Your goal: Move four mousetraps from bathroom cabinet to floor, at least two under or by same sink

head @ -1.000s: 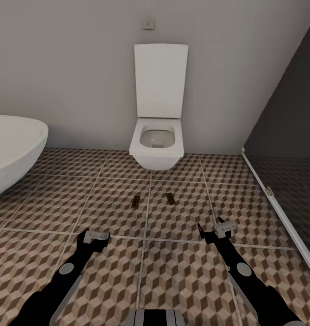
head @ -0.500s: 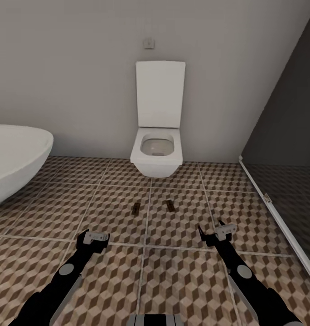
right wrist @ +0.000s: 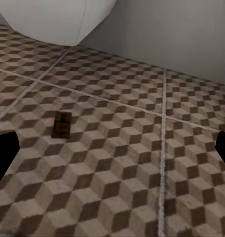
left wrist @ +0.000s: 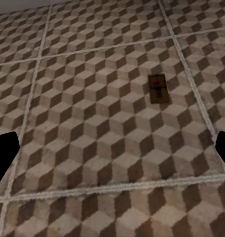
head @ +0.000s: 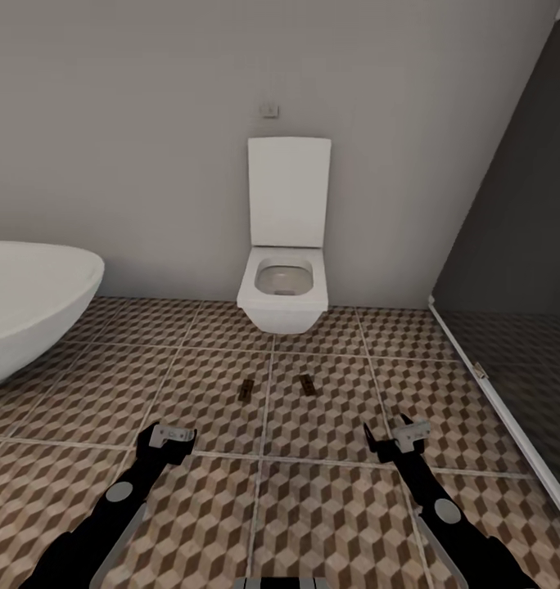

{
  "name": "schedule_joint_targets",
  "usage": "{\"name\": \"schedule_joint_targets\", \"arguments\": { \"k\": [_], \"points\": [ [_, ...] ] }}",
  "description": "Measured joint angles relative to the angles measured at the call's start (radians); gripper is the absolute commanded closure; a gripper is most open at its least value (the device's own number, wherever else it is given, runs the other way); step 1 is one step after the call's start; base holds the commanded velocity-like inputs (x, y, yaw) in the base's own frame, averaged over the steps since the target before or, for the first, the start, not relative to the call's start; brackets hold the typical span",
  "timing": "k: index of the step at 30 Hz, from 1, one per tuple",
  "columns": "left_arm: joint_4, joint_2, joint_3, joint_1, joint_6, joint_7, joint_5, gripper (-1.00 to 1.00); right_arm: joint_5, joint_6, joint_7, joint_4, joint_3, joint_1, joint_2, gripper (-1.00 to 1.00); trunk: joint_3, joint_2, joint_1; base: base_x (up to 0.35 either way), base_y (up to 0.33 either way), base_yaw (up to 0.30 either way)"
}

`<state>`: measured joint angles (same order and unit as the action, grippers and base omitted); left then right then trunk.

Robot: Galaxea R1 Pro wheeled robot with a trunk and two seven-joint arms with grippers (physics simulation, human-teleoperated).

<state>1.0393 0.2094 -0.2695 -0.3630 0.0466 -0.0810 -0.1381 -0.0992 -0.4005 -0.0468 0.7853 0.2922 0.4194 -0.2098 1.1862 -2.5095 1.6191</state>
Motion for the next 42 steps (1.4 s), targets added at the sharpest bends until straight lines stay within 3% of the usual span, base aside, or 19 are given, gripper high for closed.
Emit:
{"name": "schedule_joint_targets", "arguments": {
  "k": [7,14,26,31,42],
  "points": [
    [-0.049,-0.001,0.000,0.001,-0.020,0.001,-0.001,-1.00,-0.001,-0.031,0.002,-0.066,0.001,0.000,0.004,-1.00,-0.027,0.002,-0.003,0.000,0.000,0.000],
    [-0.150,-0.005,0.002,0.007,-0.134,0.001,-0.003,-1.00,-0.001,-0.113,0.002,-0.157,0.000,0.000,0.007,-1.00,-0.054,0.003,-0.006,0.000,0.000,0.000],
    [-0.288,-0.012,0.002,0.042,-0.231,0.004,-0.003,-1.00,-0.001,-0.185,0.003,-0.264,0.000,0.000,0.014,-1.00,-0.101,0.006,-0.012,0.000,0.000,0.000],
    [-0.379,-0.017,0.002,0.054,-0.324,0.004,-0.004,-1.00,-0.001,-0.261,0.002,-0.348,0.000,0.000,0.039,-1.00,-0.120,0.007,-0.014,0.000,0.000,0.000],
    [-0.606,-0.025,0.002,0.060,-0.524,0.009,-0.007,-1.00,-0.001,-0.375,0.014,-0.475,0.000,0.000,0.062,-1.00,-0.162,0.010,-0.019,0.000,0.000,0.000]
  ]
}}
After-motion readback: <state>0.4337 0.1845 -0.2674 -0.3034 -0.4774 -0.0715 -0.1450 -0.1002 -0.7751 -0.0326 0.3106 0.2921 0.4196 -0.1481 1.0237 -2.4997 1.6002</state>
